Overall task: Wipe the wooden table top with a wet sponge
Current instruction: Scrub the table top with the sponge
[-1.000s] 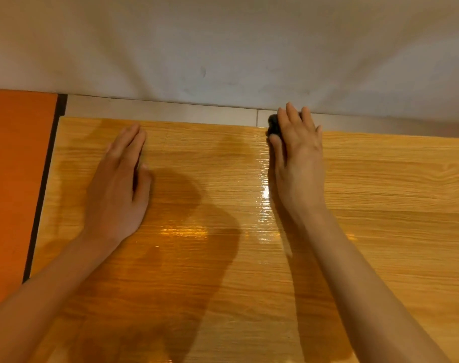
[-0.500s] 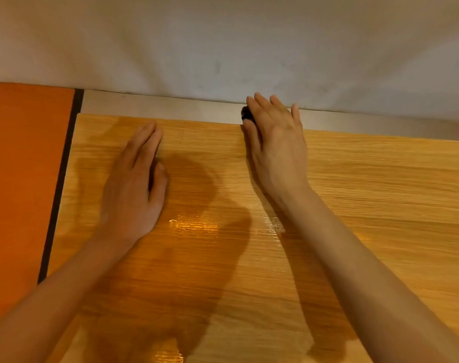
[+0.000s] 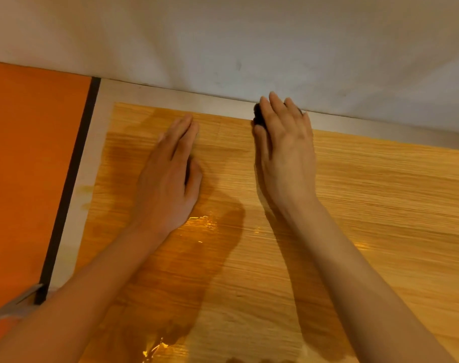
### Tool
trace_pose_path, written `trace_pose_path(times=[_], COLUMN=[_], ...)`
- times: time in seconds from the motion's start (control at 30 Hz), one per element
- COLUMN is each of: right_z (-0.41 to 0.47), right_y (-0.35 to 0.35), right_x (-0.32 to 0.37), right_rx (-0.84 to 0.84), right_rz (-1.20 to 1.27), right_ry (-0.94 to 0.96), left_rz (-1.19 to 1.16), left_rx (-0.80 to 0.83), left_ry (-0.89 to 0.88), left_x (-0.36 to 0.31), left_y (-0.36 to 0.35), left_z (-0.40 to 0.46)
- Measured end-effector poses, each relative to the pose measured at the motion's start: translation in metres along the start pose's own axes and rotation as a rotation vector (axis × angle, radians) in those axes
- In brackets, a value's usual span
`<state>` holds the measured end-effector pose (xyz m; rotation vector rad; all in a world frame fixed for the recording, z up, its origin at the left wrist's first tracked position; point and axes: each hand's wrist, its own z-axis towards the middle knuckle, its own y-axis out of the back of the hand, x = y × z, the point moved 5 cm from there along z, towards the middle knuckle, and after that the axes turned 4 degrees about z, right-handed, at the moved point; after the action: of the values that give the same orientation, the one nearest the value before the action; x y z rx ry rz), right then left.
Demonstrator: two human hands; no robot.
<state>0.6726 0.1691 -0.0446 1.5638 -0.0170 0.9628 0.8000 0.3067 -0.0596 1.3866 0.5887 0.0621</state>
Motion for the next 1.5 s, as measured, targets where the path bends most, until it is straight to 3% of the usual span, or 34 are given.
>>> trace_pose_path(times=[0.17, 0.37, 0.47, 0.6, 0.7, 0.83, 1.0, 1.1, 1.27, 1.37, 1.5], right_z=[-0.087, -0.002, -0.005, -0.019, -0.020, 0.004, 0.026, 0.020, -0.002, 0.001, 0.009], right_y=[0.004, -0.021, -0.006, 0.060, 0.078, 0.029, -0.024, 0.008, 0.077, 0.052, -0.022], right_x=[0.011, 0.030, 0.007, -0.075, -0.096, -0.034, 0.033, -0.010, -0.099, -0.065, 0.022], right_rx=[0.029, -0.006, 0.031, -0.031, -0.110, -0.107, 0.055, 0.090, -0.047, -0.101, -0.044], right_rz=[-0.095, -0.082, -0.126, -0.191, -0.233, -0.357, -0.258, -0.198, -0.175, -0.233, -0.136], right_ry=[0.091, 0.134, 0.185, 0.025, -0.103, -0.123, 0.108, 0.135, -0.073, -0.109, 0.100], left_rz=[0.012, 0.038, 0.030, 0.018, 0.011, 0.006, 0.007, 0.005, 0.005, -0.001, 0.015], left_rx=[-0.006, -0.036, -0.034, -0.035, -0.045, -0.033, -0.027, -0.023, -0.029, -0.031, -0.022], left_ry=[-0.001, -0.027, -0.023, -0.014, -0.020, -0.014, 0.003, 0.001, 0.003, -0.002, 0.009], left_x=[0.000, -0.003, -0.003, -0.004, -0.003, -0.002, -0.002, -0.002, -0.002, -0.001, -0.002], left_y=[0.000, 0.000, 0.001, 0.002, 0.003, 0.003, 0.003, 0.003, 0.004, 0.004, 0.004], left_z=[0.001, 0.001, 0.001, 0.002, 0.002, 0.002, 0.002, 0.001, 0.002, 0.002, 0.001])
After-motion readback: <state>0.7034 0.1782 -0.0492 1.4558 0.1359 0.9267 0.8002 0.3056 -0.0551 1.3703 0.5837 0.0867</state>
